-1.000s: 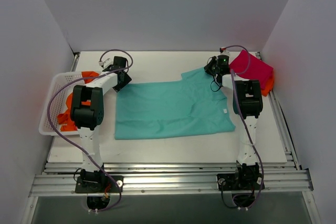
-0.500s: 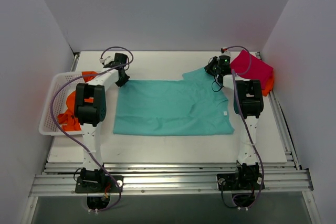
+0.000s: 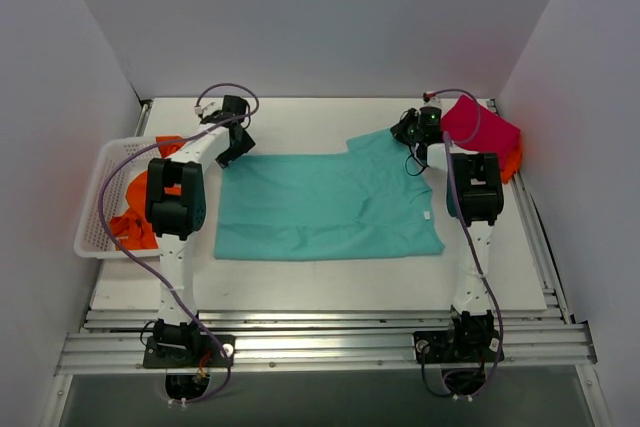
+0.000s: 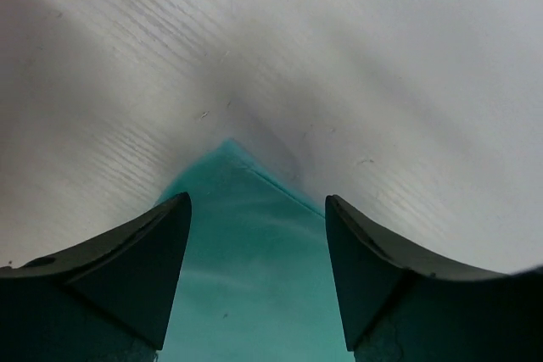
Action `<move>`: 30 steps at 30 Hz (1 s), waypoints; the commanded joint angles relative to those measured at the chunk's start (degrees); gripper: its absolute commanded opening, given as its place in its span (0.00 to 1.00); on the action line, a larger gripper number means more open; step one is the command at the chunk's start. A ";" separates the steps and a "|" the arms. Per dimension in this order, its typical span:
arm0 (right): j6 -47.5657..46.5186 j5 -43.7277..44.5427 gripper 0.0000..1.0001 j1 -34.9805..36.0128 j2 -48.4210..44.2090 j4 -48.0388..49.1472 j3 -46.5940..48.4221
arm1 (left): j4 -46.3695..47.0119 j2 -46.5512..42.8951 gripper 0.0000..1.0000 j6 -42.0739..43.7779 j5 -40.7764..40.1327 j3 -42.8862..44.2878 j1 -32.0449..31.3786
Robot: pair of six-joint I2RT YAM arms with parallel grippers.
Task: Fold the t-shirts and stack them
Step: Fold the tshirt
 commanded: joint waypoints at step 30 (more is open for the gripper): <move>7.88 -8.97 0.00 -5.65 -0.84 6.60 -5.45 | -33.17 24.89 0.40 6.86 4.55 40.27 0.09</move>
